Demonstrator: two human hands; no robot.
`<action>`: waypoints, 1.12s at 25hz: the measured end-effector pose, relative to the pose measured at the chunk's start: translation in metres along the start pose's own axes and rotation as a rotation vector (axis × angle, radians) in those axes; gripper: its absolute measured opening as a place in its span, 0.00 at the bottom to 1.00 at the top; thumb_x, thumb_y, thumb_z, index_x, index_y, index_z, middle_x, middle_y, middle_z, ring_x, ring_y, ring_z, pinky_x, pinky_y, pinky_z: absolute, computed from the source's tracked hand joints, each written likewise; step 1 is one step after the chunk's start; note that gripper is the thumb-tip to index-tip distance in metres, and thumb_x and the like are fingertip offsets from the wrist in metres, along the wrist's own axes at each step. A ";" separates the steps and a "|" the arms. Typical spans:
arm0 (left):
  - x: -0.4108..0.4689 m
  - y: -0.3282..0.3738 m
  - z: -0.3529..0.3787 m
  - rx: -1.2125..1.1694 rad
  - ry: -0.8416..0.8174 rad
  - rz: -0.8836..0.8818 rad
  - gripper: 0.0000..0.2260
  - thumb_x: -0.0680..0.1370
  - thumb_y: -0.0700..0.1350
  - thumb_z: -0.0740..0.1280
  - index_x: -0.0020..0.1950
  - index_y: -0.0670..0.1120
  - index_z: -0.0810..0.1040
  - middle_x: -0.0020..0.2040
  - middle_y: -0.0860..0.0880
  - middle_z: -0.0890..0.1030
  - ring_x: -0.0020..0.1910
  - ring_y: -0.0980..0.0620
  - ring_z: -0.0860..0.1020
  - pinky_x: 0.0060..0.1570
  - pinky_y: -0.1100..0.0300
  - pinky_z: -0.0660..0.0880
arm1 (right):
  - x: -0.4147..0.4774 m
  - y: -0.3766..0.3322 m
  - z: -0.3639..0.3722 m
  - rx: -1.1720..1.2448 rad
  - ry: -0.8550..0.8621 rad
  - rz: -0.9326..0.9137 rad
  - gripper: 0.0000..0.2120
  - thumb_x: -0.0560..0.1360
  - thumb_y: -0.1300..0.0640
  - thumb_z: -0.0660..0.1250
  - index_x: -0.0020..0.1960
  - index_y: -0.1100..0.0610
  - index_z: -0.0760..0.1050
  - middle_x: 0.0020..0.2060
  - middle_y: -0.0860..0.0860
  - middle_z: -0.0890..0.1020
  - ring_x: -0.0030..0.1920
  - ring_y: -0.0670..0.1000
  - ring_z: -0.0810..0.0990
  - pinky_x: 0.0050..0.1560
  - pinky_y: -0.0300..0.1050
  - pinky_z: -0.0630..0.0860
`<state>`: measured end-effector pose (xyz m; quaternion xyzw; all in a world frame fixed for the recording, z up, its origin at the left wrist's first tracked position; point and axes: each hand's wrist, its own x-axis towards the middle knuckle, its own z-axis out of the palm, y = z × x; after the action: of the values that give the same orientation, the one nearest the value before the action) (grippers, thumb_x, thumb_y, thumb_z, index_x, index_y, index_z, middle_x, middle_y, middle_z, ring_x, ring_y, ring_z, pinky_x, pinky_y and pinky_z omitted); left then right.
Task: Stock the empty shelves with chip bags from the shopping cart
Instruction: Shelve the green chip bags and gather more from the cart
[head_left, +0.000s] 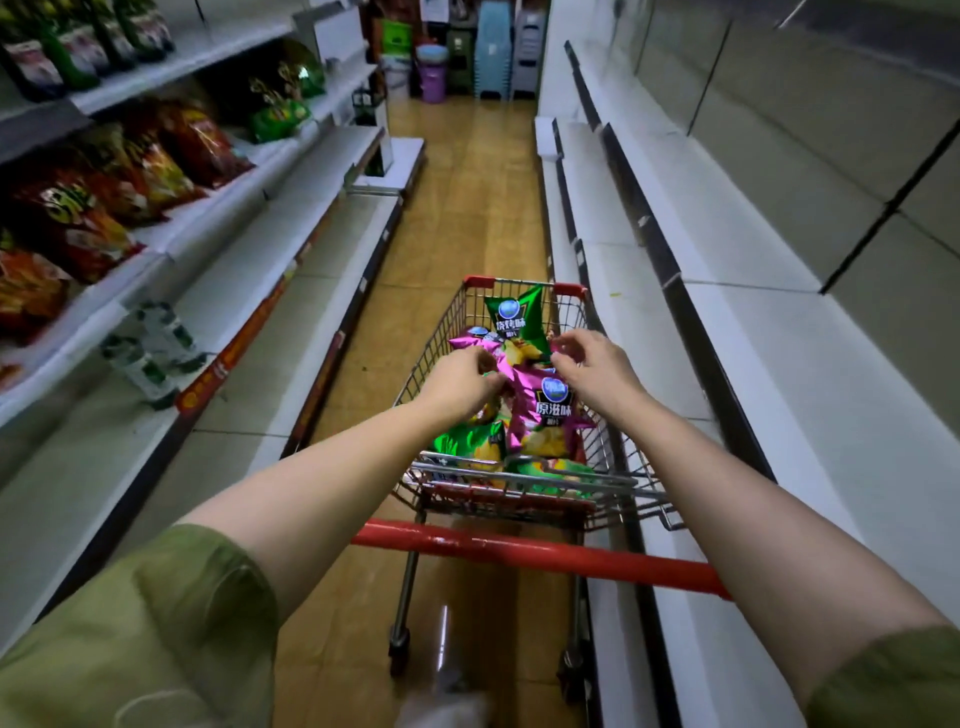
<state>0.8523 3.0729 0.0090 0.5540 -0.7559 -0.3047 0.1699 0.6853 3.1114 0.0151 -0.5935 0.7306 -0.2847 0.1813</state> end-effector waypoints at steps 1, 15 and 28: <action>0.005 -0.003 0.000 -0.014 0.000 -0.003 0.13 0.78 0.47 0.65 0.59 0.41 0.78 0.57 0.43 0.80 0.57 0.45 0.77 0.55 0.56 0.73 | 0.005 0.005 0.003 0.001 -0.010 0.016 0.17 0.77 0.56 0.63 0.64 0.60 0.72 0.60 0.57 0.75 0.59 0.55 0.74 0.55 0.40 0.68; 0.191 -0.050 0.050 -0.142 -0.167 -0.164 0.16 0.79 0.45 0.65 0.63 0.40 0.74 0.60 0.43 0.79 0.56 0.48 0.77 0.54 0.61 0.70 | 0.162 0.128 0.097 -0.065 -0.244 0.378 0.39 0.71 0.49 0.72 0.74 0.58 0.57 0.71 0.59 0.63 0.70 0.58 0.64 0.70 0.50 0.63; 0.203 -0.096 0.113 -0.123 -0.277 -0.453 0.22 0.79 0.49 0.65 0.69 0.40 0.68 0.66 0.42 0.75 0.63 0.45 0.74 0.60 0.56 0.70 | 0.196 0.197 0.194 -0.444 -0.603 0.228 0.45 0.66 0.49 0.76 0.74 0.52 0.53 0.72 0.52 0.61 0.73 0.59 0.53 0.66 0.68 0.62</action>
<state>0.7889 2.8935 -0.1553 0.6506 -0.6089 -0.4531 0.0255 0.6064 2.9084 -0.2449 -0.5902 0.7497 0.0895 0.2855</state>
